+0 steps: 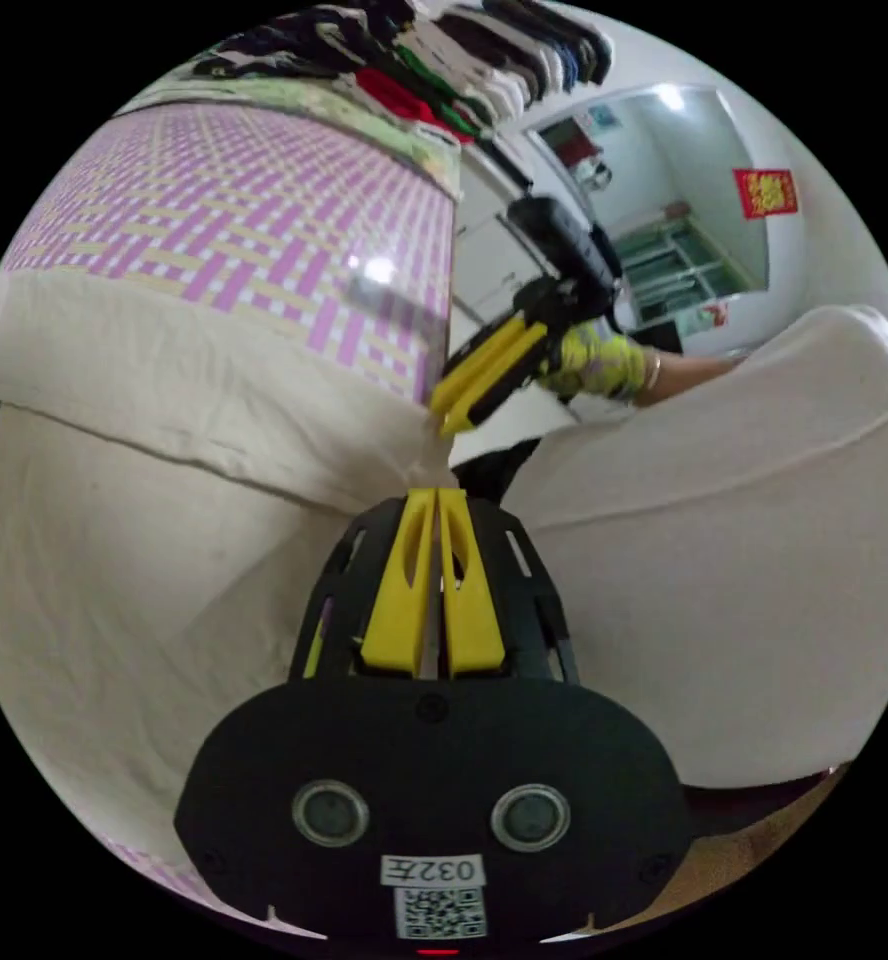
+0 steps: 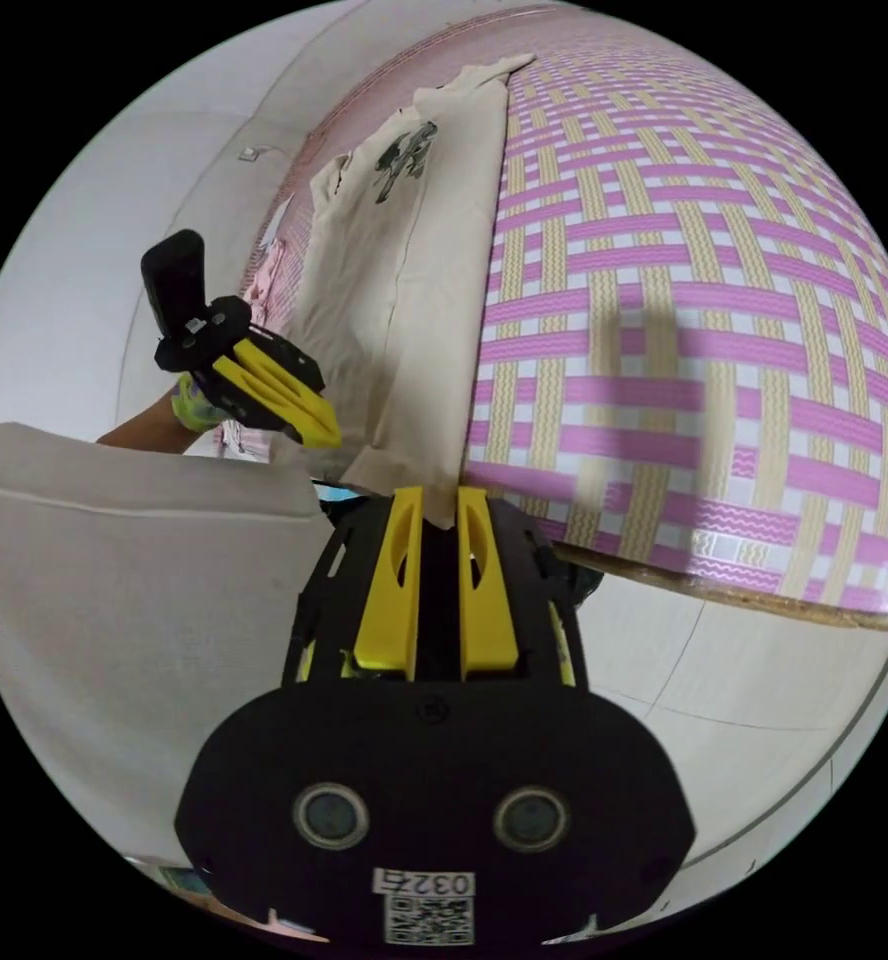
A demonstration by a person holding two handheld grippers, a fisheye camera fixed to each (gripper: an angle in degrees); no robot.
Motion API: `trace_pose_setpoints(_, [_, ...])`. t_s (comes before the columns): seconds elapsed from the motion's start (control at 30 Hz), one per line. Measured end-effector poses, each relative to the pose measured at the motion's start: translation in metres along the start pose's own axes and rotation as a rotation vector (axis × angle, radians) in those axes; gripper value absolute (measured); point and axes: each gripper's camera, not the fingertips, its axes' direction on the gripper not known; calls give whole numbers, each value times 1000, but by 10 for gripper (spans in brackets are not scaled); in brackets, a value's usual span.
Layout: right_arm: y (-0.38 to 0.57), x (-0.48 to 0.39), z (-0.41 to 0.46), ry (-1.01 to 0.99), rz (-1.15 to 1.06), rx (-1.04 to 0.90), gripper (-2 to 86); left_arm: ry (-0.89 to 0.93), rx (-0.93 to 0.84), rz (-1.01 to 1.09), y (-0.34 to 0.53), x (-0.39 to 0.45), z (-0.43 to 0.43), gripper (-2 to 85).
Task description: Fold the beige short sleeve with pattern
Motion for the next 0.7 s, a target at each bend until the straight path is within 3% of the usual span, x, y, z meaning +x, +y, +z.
trace_pose_setpoints(0.07, [-4, 2, -4, -22, -1, -7, 65, 55, 126, -25, -11, -7, -8, -9])
trace_pose_setpoints(0.1, [-5, 4, -5, -28, 3, -7, 65, 65, 105, -27, -15, -9, -4, -9])
trace_pose_setpoints(0.17, [-10, 10, -9, -54, 24, -2, 62, -2, -139, -14, -24, -10, 32, -9])
trace_pose_setpoints(0.27, [-14, 18, -9, -108, 33, 4, 27, 105, -148, 26, -15, -5, 33, -9])
trace_pose_setpoints(0.43, [-21, 16, -11, -61, -5, -29, -7, 79, 17, -53, -4, -17, 6, -9])
trace_pose_setpoints(0.53, [-20, 16, -23, -13, -5, -20, -9, -29, -86, -89, -2, -25, 28, -9])
trace_pose_setpoints(0.7, [-14, 28, -42, 55, 43, -51, 3, 44, -35, -121, 0, -28, 36, -8])
